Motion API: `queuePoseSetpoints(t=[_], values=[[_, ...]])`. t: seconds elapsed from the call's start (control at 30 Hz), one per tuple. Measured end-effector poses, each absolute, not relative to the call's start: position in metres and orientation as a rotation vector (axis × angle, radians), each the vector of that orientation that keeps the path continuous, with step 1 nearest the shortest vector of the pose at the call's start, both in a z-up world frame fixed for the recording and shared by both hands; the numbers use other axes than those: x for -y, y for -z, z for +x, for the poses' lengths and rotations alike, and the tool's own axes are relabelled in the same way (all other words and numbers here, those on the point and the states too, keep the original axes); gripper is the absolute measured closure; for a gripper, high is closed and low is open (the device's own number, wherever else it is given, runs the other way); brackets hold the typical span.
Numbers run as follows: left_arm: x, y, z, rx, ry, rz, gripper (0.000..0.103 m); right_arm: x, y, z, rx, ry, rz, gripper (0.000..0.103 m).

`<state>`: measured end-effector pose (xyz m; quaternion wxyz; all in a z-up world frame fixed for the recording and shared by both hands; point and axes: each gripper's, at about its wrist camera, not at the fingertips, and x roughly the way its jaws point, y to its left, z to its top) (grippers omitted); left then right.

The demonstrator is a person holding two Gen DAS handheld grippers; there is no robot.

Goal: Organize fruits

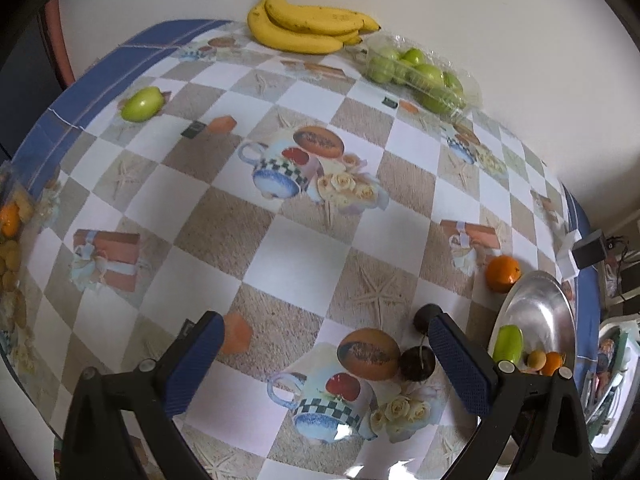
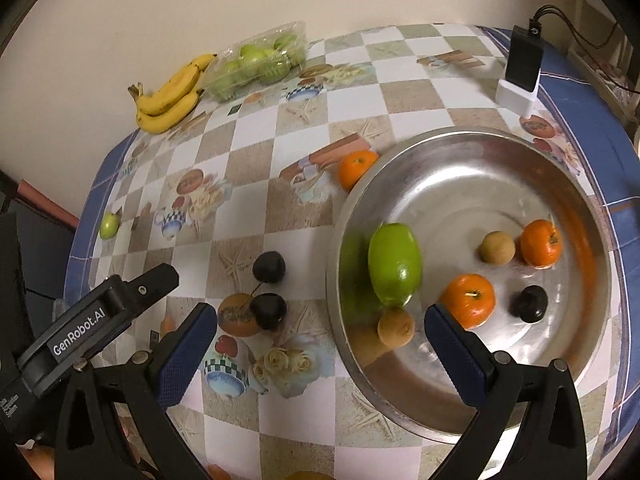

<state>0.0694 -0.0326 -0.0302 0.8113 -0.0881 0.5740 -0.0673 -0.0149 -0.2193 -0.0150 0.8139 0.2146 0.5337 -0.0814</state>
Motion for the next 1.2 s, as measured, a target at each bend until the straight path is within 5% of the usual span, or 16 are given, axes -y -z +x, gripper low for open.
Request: queuePoseSetpoints(t=[0.2,0.27,0.5,1.2], values=[[0.027,0.039,0.072,-1.270,0.158,-0.258,0.002,0.213,0.014,-0.011,-1.124,0.156,0.423,0.004],[0.024,0.040,0.073,-1.277,0.160,-0.298,0.006,0.209,0.013,-0.009,-1.124,0.143,0.410,0.023],[0.018,0.046,0.080,-1.305,0.163,-0.330,0.010,0.192,0.022,0.002,-1.157,0.092,0.377,0.050],[0.012,0.052,0.098,-1.292,0.143,-0.330,0.013,0.184,0.051,0.041,-1.180,0.082,0.429,0.061]])
